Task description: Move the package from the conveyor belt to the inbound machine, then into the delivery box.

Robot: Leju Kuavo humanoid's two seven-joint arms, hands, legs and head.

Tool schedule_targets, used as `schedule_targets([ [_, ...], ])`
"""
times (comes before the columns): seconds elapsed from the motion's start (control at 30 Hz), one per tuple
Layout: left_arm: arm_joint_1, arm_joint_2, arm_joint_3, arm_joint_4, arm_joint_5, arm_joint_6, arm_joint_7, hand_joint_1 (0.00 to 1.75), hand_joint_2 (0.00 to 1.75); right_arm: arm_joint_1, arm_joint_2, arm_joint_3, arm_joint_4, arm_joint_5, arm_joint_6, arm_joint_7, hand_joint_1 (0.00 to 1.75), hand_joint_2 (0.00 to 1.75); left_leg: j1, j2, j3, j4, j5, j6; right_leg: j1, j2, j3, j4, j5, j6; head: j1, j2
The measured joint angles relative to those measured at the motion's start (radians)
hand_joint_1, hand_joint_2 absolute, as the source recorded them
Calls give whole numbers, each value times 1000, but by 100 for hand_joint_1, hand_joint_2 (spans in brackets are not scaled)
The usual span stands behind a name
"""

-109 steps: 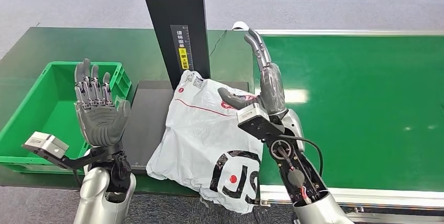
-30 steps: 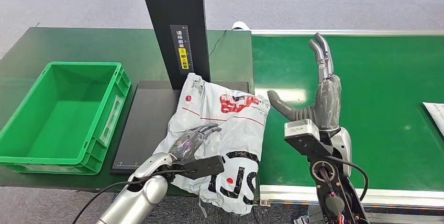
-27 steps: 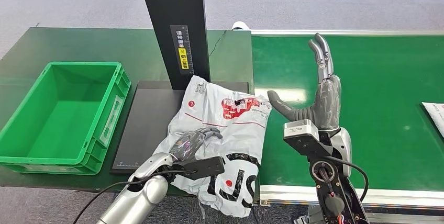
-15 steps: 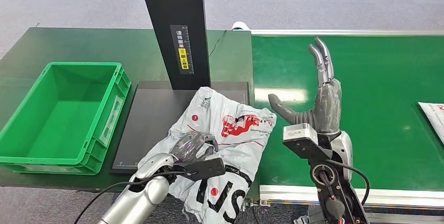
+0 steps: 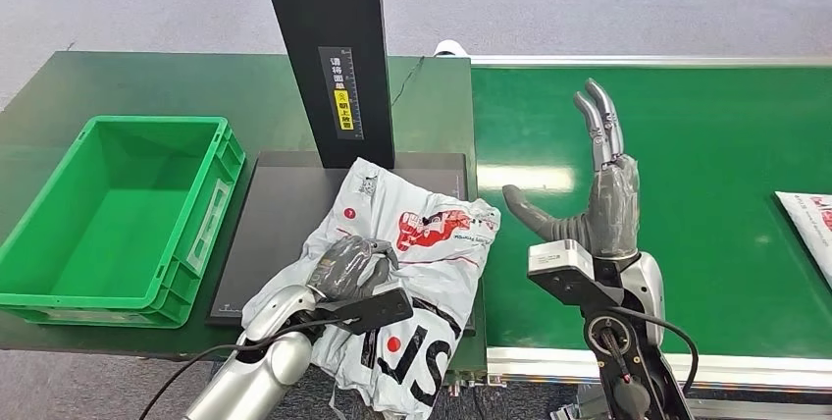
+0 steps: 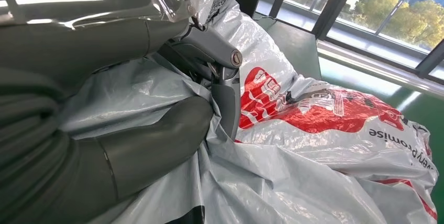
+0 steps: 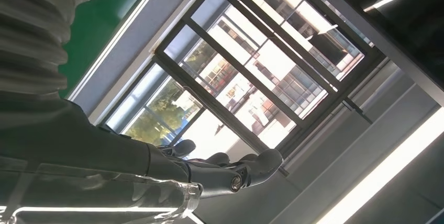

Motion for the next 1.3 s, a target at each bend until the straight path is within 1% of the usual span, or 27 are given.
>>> schedule_targets([
  [0.07,3,0,2,-4,0,0,0,175,175,2,-1,0,-2,0,0,0,0,175,0,0,0,0,0,0,0,0,0,0,0,0,0,0],
  [0.2,8,1,5,-12,0,9,-5,175,0,4,-4,0,-5,0,0,0,0,175,0,0,0,0,0,0,0,0,0,0,0,0,0,0],
  [0.3,21,1,13,-34,3,66,-33,175,0,11,-5,-1,-9,1,0,-4,0,175,0,0,0,0,0,0,0,0,0,0,0,0,0,0],
  [0.47,45,1,47,-123,40,224,-103,175,0,30,-6,-7,-25,8,1,-13,0,175,0,0,0,0,0,0,0,0,0,0,0,0,0,0],
  [0.6,74,0,92,-253,40,411,-150,175,0,32,-6,-13,-29,13,10,-23,0,175,0,1,-1,0,0,0,0,0,0,0,0,0,0,0],
  [0.73,98,13,141,-377,-4,567,-177,175,0,19,-15,-14,-13,-10,-6,-40,0,175,0,1,-1,0,0,0,0,0,0,0,0,0,0,0],
  [0.83,97,36,196,-426,-33,644,-191,175,0,18,-29,-13,1,-27,-39,-56,0,175,0,0,0,0,0,0,0,0,0,0,0,0,0,0],
  [0.93,72,57,244,-437,-59,686,-201,175,0,21,-45,-12,13,-44,-69,-66,0,175,0,0,0,0,0,0,0,0,0,0,0,0,0,0],
  [1.03,24,67,278,-434,-89,706,-186,175,0,24,-58,-12,21,-55,-90,-68,0,175,0,-1,0,0,1,0,0,0,0,0,0,0,0,0],
  [1.13,-38,81,302,-410,-129,714,-141,175,0,30,-62,-11,26,-57,-99,-69,0,175,0,-1,0,0,1,0,0,0,0,0,0,0,0,0],
  [1.23,-132,102,326,-333,-217,683,-27,175,0,35,-63,-10,27,-51,-109,-70,0,175,0,-2,0,0,1,0,0,-1,0,0,0,0,0,0],
  [1.3,-217,121,343,-235,-281,644,63,175,0,34,-63,-9,28,-48,-106,-68,0,175,0,-2,0,0,2,0,0,-1,0,0,0,0,0,0],
])
